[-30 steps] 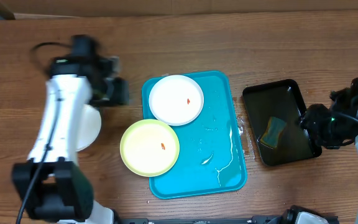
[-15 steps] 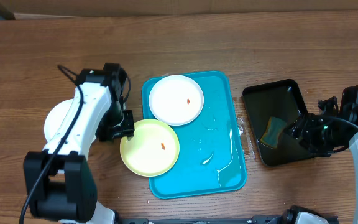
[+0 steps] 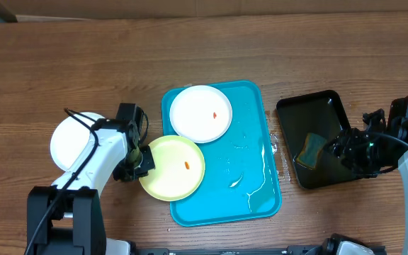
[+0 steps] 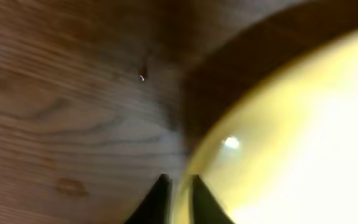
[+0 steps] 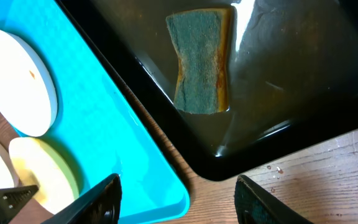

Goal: Clean dirty plates on tray and stack at the side

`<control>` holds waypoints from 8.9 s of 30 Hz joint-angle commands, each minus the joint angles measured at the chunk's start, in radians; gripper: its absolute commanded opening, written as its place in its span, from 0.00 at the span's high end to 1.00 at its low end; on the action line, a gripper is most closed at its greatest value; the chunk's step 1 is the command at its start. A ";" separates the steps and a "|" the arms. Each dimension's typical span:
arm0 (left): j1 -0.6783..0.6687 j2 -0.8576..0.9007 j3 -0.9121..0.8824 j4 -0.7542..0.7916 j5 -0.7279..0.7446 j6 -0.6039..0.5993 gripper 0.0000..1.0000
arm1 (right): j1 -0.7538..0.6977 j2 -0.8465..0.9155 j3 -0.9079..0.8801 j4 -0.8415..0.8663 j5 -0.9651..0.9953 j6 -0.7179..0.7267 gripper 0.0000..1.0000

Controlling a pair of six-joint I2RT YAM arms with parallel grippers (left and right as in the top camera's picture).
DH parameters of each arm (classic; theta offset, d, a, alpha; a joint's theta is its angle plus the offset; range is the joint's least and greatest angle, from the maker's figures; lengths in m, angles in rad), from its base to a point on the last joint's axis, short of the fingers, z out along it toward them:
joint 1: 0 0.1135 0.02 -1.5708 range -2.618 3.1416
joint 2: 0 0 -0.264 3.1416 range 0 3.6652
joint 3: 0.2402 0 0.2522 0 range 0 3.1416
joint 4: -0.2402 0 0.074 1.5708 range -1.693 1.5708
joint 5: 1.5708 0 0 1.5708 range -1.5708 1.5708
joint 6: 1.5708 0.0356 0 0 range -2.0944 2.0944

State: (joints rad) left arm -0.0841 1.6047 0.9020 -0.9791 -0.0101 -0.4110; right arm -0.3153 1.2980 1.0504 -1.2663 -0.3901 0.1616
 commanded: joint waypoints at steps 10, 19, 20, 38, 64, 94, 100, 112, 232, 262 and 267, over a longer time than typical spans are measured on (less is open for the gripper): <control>-0.212 -0.006 0.051 0.060 0.188 0.175 0.96 | -0.005 -0.006 -0.004 0.054 -0.012 -0.006 0.39; -0.394 -0.006 0.051 0.272 0.061 0.074 0.96 | 0.075 0.012 -0.040 0.133 0.010 0.041 0.46; -0.394 -0.006 0.051 0.296 0.063 0.073 0.96 | 0.103 0.019 -0.064 0.163 0.035 0.076 0.46; -0.395 -0.006 0.049 0.290 0.135 0.167 0.96 | 0.293 0.389 -0.207 0.539 0.336 0.288 0.86; -0.394 0.106 0.005 0.340 0.160 0.172 0.96 | 0.292 0.283 -0.273 0.507 0.343 0.344 0.79; -0.394 0.142 0.005 0.380 0.188 0.115 0.96 | 0.930 0.188 -0.081 0.517 0.164 0.647 0.96; -0.394 0.143 0.005 0.386 0.187 0.108 0.96 | 1.050 0.356 -0.082 0.658 0.190 0.795 0.96; -0.372 0.142 0.005 0.381 0.184 0.087 0.96 | 0.882 0.475 -0.080 0.367 0.283 0.886 0.96; -0.963 0.242 0.723 0.683 -0.798 0.693 0.96 | 0.018 -0.100 0.076 0.034 0.206 0.301 0.53; 0.650 0.018 0.390 -0.144 0.004 -0.035 0.96 | 0.018 -0.100 0.076 0.030 0.209 0.279 0.51; 0.744 0.018 0.330 -0.041 0.126 0.088 0.71 | 0.018 -0.100 0.076 0.030 0.209 0.279 0.51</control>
State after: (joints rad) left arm 0.6464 1.6348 1.2407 -1.0515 -0.0307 -0.4175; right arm -0.2932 1.2041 1.1107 -1.2415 -0.1795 0.4473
